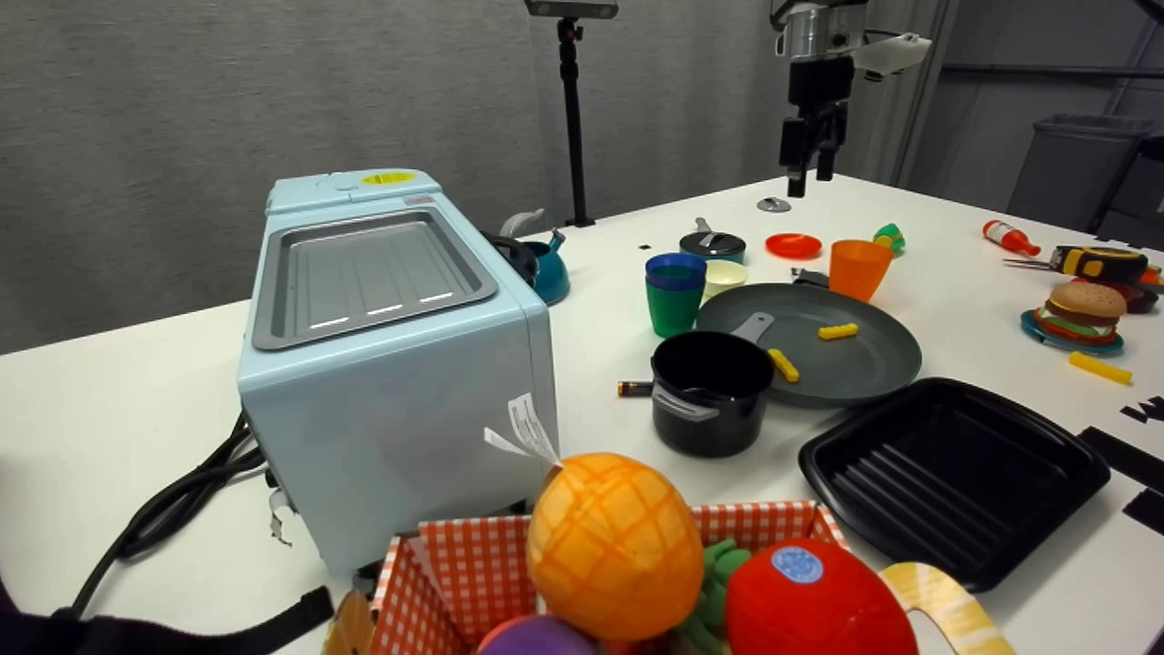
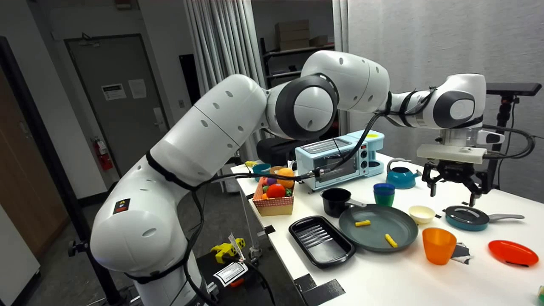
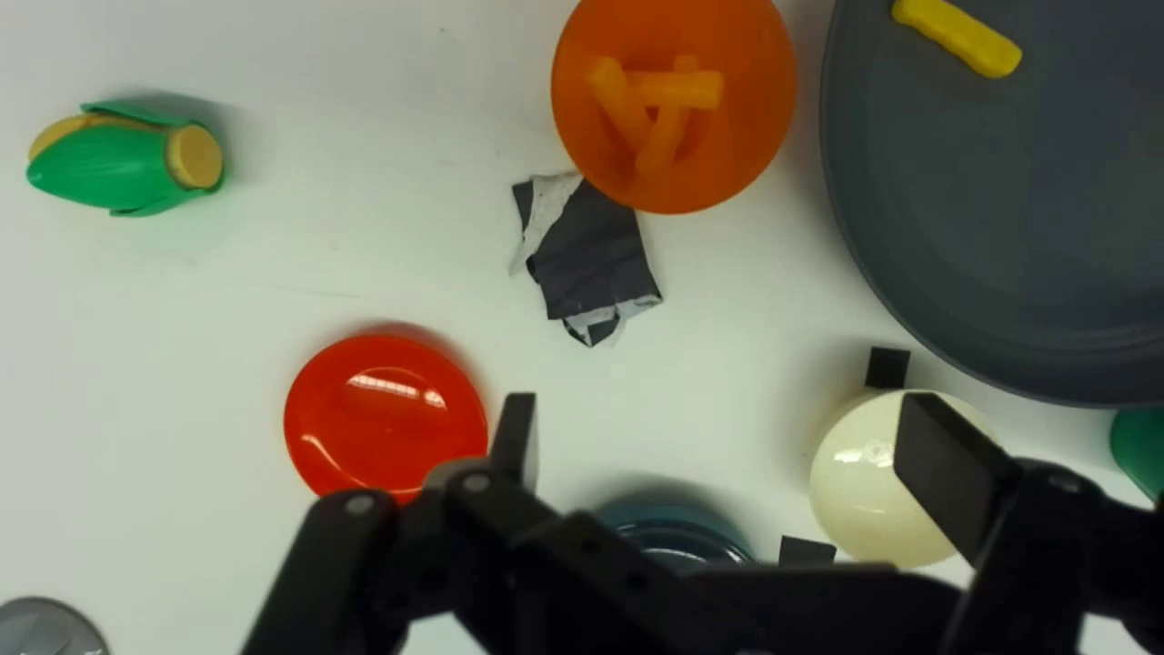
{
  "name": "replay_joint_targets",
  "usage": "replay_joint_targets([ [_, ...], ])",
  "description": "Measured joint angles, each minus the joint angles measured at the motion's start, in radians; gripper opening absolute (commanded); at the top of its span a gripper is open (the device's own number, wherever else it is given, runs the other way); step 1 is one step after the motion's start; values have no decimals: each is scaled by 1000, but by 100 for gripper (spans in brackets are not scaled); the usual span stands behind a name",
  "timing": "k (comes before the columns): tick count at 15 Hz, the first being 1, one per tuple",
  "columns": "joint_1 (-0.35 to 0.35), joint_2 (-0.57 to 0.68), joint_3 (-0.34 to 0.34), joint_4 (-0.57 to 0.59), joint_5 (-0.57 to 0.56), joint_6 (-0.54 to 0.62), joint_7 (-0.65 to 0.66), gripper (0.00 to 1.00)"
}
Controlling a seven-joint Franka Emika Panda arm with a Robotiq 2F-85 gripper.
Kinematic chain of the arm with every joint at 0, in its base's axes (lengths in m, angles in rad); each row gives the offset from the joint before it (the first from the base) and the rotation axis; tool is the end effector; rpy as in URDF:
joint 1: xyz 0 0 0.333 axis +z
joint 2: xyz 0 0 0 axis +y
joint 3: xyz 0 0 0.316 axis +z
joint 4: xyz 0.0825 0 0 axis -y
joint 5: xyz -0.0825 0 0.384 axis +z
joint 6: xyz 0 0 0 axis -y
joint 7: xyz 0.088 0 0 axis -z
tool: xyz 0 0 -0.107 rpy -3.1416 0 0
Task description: Pour some of the content from the orange cup onto the plate, pick up one object and put it on the small plate and pour it back onto the big plate, and then pour the rest of the content from the orange cup.
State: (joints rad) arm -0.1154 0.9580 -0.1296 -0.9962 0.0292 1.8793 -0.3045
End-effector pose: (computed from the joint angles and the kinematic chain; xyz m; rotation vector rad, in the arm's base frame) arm 0.7582 -0.1505 0.2701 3.0760 0.1550 -0.1347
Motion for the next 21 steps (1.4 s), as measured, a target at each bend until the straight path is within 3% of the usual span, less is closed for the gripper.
replay_joint_targets([
  [13, -6, -217, 27, -602, -50, 414, -15, 100],
  [21, -7, -315, 33, -756, -54, 522, -14, 100],
])
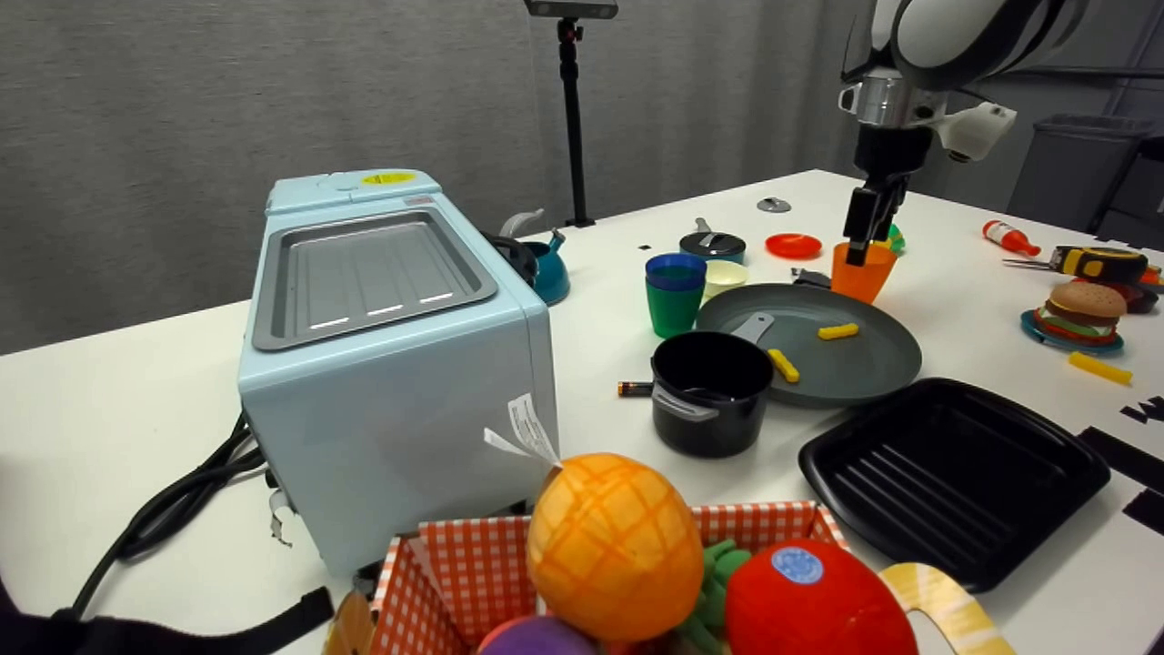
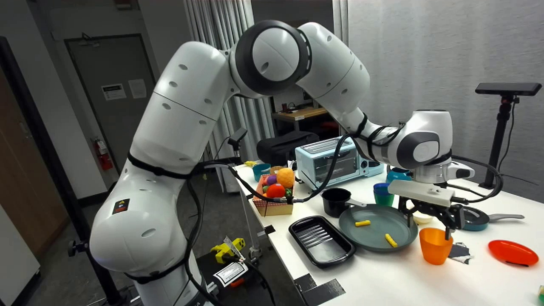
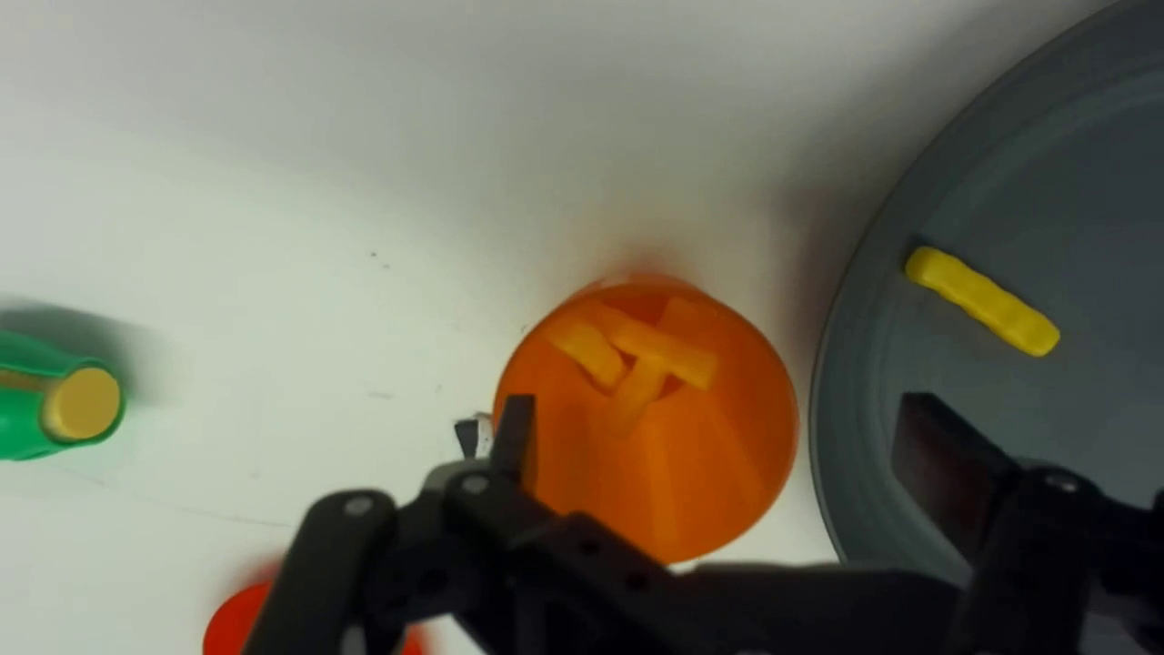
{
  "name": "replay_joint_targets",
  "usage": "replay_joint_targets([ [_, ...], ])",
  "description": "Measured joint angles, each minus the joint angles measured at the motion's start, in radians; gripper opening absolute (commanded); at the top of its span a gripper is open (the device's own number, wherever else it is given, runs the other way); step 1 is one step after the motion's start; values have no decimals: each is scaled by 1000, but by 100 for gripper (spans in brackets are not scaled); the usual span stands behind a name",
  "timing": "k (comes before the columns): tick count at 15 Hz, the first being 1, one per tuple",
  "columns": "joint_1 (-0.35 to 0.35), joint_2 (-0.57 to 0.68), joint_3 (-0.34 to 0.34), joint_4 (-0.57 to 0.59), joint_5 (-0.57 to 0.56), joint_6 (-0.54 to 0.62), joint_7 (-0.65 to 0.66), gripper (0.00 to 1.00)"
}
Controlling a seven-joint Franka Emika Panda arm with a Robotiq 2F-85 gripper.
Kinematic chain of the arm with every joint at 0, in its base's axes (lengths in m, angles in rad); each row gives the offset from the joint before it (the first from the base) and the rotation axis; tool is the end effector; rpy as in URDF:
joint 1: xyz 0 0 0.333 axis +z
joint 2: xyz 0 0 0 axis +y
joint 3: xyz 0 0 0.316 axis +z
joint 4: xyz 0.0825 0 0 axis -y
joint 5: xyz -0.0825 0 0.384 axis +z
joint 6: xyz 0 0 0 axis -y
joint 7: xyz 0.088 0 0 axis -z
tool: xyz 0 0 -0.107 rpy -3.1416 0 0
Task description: Pour some of the content from the orange cup onto the plate, pick up one object and put it on the small plate and pour it back onto the big plate, and then pour the rest of the content from the orange cup.
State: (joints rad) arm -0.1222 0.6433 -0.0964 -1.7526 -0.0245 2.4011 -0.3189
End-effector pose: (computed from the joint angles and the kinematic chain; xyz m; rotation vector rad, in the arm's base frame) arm 0.6509 -0.1393 0.2054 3.0606 0.2111 -0.0190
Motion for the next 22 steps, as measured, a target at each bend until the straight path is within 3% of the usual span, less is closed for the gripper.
replay_joint_targets([
  [11, -8, -8, 3, -4, 0, 60, 11, 100],
  [22, -23, 68, 1, 77, 0, 61, 24, 100],
])
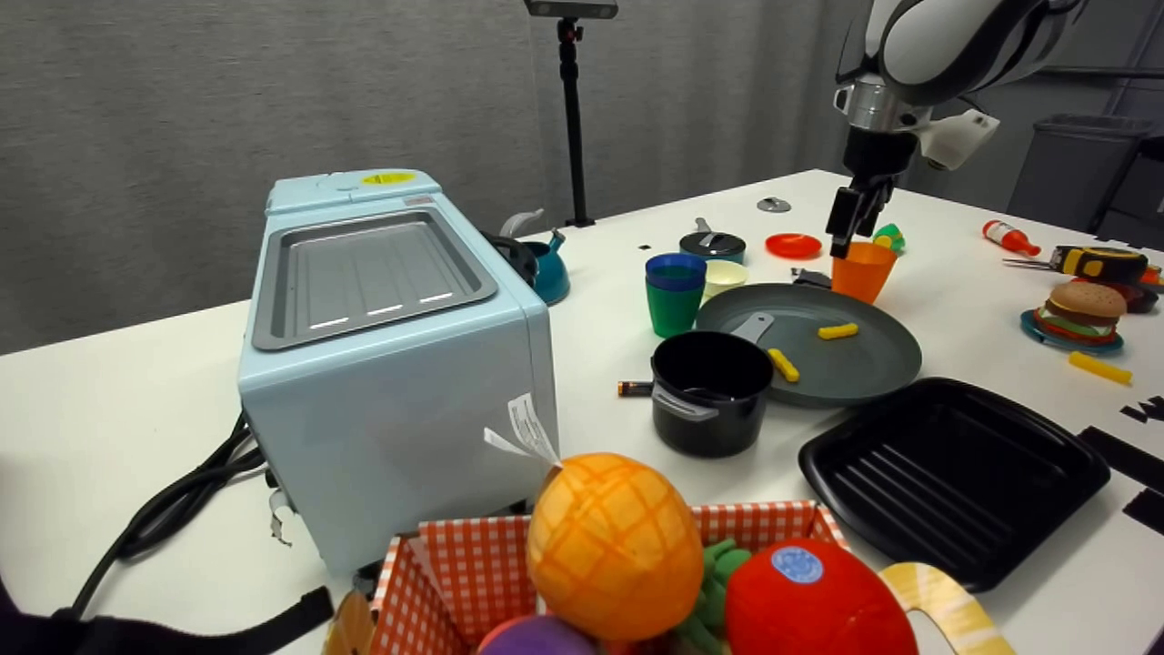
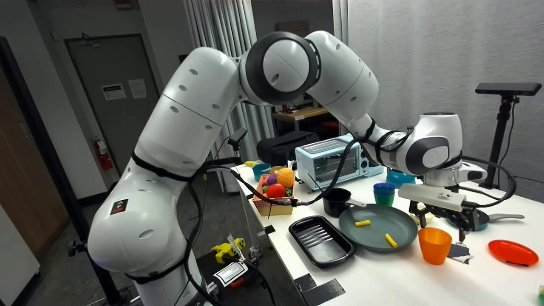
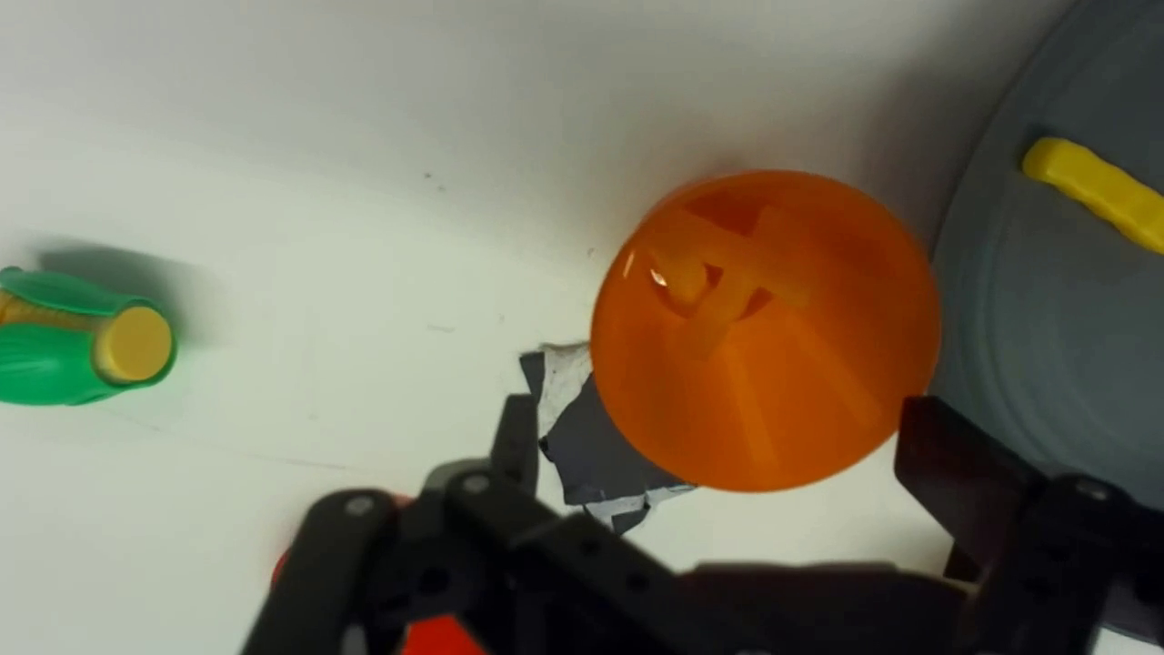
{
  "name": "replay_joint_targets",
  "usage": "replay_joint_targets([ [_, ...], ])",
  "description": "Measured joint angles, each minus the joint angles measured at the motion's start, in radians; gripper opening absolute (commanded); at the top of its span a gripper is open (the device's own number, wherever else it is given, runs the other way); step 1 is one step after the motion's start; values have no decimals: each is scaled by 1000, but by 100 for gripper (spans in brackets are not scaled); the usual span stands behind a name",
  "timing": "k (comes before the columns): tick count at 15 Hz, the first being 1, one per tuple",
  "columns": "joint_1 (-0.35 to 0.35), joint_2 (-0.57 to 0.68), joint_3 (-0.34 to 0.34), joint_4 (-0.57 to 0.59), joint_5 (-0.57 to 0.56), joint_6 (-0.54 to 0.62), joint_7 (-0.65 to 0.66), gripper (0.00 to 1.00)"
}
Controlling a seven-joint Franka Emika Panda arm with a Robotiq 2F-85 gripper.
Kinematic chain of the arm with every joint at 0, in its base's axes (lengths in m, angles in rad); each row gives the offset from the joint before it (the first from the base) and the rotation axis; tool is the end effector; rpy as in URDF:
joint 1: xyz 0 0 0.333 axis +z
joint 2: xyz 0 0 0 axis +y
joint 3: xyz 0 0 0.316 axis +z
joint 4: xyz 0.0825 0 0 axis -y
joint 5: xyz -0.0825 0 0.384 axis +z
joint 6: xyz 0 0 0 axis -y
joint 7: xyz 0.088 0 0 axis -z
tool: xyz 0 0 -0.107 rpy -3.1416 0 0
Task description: Pour some of the content from the orange cup onto the plate, pick up one object and put it on the small plate and pour it back onto the big plate, and then pour the rest of the content from the orange cup.
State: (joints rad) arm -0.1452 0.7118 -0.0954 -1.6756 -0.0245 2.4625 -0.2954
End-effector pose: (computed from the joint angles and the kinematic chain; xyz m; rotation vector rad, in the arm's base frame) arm 0.6700 -0.1568 0.1967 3.0415 0.1503 0.0829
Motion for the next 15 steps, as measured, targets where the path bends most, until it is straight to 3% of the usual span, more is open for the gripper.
replay_joint_targets([
  [15, 0, 56, 11, 49, 0, -3, 9, 100],
])
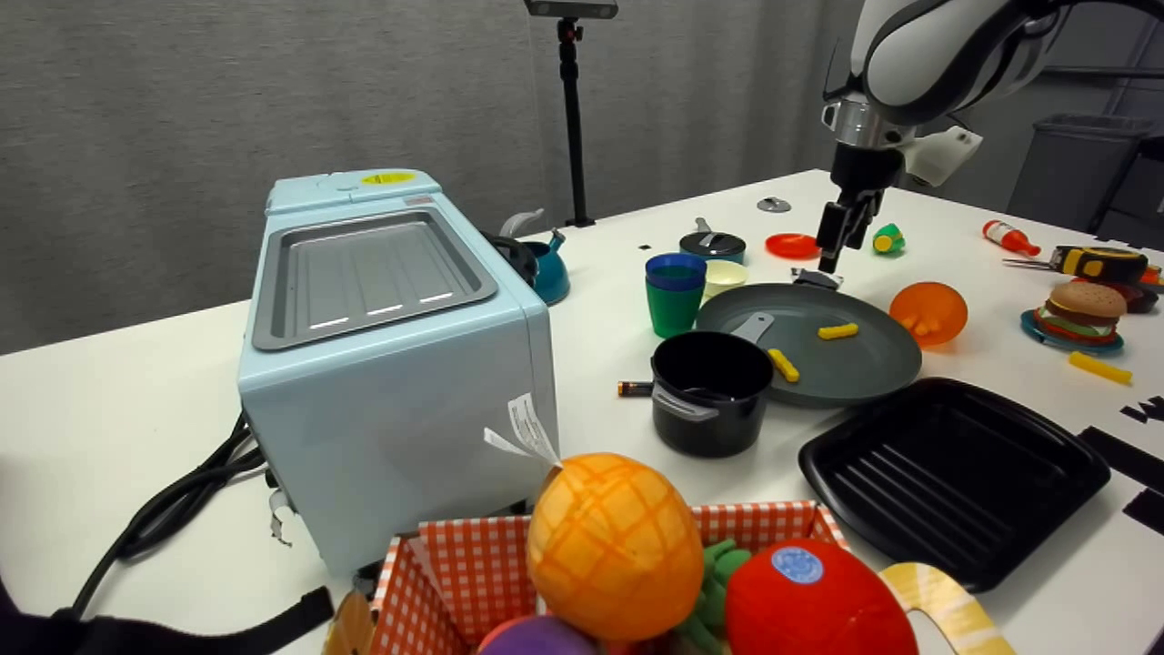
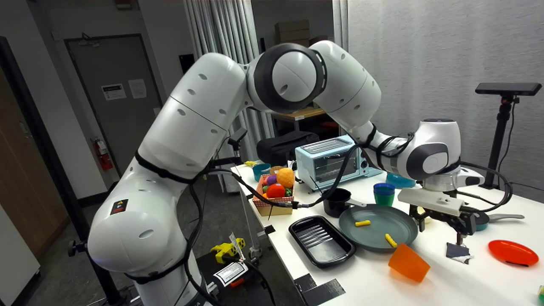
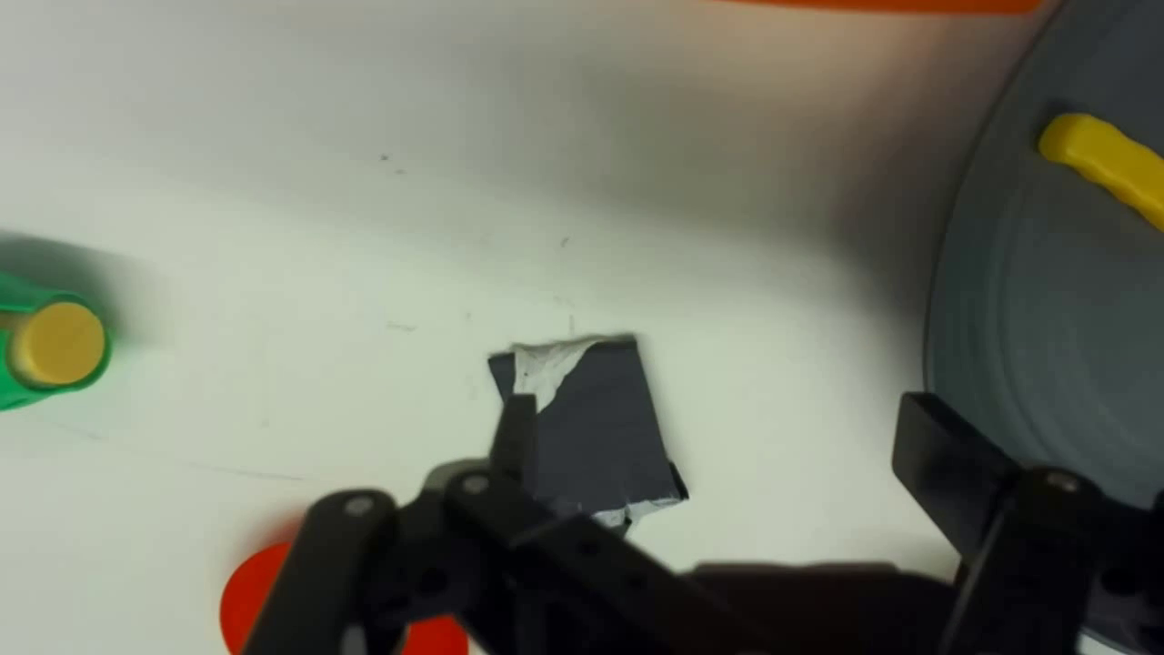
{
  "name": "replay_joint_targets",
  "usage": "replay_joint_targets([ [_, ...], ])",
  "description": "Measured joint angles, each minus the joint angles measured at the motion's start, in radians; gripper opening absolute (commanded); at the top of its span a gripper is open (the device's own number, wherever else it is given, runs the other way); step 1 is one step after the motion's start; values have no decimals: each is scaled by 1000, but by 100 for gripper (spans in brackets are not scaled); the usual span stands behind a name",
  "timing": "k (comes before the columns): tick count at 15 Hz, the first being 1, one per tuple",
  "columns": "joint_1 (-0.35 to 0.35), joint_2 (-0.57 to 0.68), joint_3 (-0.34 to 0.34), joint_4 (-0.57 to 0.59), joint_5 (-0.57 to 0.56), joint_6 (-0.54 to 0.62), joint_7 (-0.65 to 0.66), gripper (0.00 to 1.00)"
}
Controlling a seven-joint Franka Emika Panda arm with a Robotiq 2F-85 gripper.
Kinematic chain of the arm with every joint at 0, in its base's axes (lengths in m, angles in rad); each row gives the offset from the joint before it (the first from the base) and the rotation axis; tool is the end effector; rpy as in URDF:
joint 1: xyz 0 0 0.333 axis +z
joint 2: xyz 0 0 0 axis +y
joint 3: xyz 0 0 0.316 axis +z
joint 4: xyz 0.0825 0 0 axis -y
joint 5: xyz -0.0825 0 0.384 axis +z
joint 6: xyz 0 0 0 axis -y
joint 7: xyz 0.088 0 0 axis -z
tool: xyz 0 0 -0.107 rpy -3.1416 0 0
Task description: Pour some of the content from the orange cup onto the plate, pick up one object and put it on the small plate and pour it back onto the big plate, and then pour the rest of the content from the orange cup.
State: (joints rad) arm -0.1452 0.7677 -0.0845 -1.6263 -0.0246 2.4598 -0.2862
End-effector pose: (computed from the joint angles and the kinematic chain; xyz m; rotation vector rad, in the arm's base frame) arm 0.6789 -0.1512 0.1781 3.0480 0.1536 0.0715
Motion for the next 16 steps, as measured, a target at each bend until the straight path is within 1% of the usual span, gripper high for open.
replay_joint_targets([
  [5, 0, 6, 2, 7, 0, 0, 1, 100],
  [10, 8, 3, 25, 8, 0, 0, 1, 100],
  [13, 18, -5, 36, 7, 0, 0, 1, 100],
  [16, 22, -23, 33, -10, -9, -4, 1, 100],
])
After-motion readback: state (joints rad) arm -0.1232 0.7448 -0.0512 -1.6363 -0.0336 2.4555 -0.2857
